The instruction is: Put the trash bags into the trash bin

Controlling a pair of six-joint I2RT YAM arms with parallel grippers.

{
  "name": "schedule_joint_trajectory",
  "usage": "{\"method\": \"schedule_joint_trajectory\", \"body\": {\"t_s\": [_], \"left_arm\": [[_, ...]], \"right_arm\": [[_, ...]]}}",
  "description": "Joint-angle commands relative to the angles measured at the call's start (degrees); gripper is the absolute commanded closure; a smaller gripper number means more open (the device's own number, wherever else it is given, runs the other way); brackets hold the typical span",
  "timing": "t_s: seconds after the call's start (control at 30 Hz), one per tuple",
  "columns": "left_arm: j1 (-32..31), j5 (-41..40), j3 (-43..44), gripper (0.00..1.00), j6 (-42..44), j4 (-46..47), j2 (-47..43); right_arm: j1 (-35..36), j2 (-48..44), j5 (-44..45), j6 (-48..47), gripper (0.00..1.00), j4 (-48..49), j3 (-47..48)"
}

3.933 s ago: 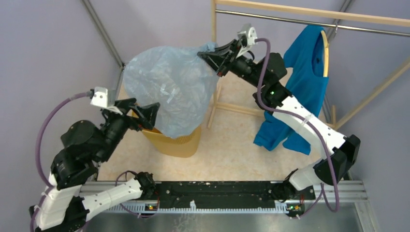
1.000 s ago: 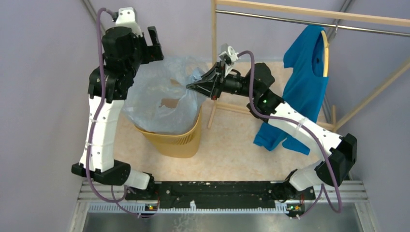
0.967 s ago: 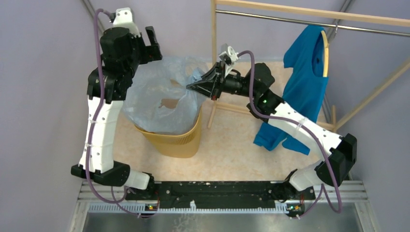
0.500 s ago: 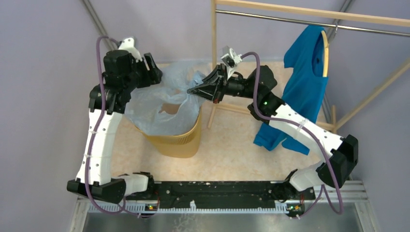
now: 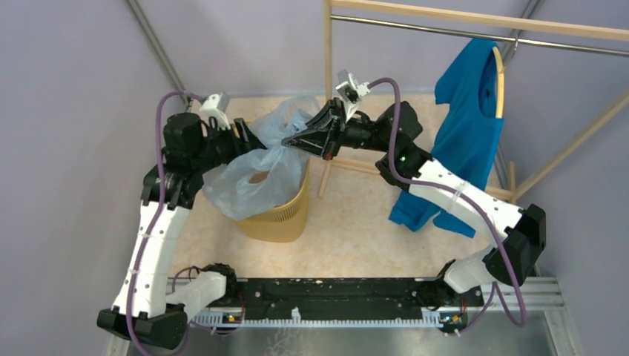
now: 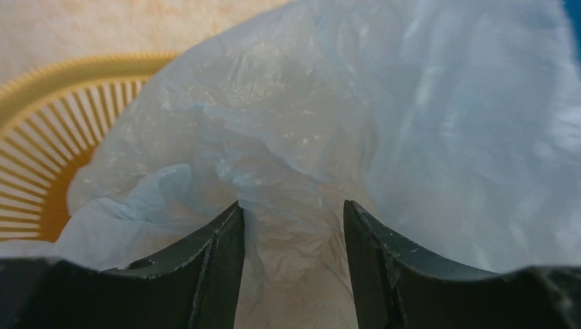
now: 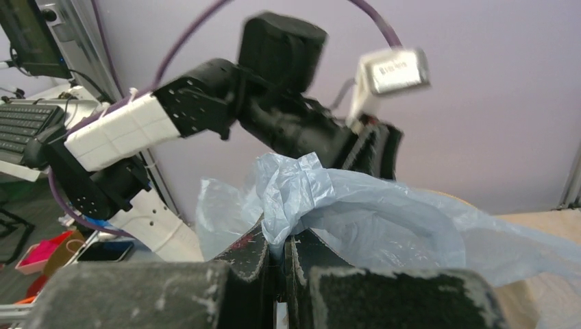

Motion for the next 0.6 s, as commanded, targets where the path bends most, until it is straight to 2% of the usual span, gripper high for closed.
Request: {"method": "schedule_joint_trajectory", "body": {"t_s": [0.0,0.13,0.27,0.33,0.43,0.57], "left_arm": [[0.1,5.4,-4.7,0.41,-1.8,2.4,2.2],[0.1,2.8,0.0,0.38,0.4,-0.1,2.0],[0.1,-7.6,8.2,0.16,2.3,-4.2,0.6],[0.1,-11.9,10.7,0.1,2.9,-5.7,-0.3],[0.1,-17.8,10.9,0.03,3.0,-6.7,-2.9],[0.1,-26.1,7.6,0.01,2.8,-7.2,-7.3]], "right_arm": [[1.2,0.2,0.7,-0.3,1.0,1.6,3.4],[1.8,0.8,1.5,-2.9,1.0,-2.0,4.9],[2.0,0.6,3.6,-6.5,1.0,-6.4,5.4],[2.0,0.1,4.9,-7.9,1.0,-8.2,5.2],[2.0,-0.6,6.2,-9.0,1.0,-8.9,4.3],[2.0,-0.5,6.4,-9.4,1.0,-9.2,4.2]]}}
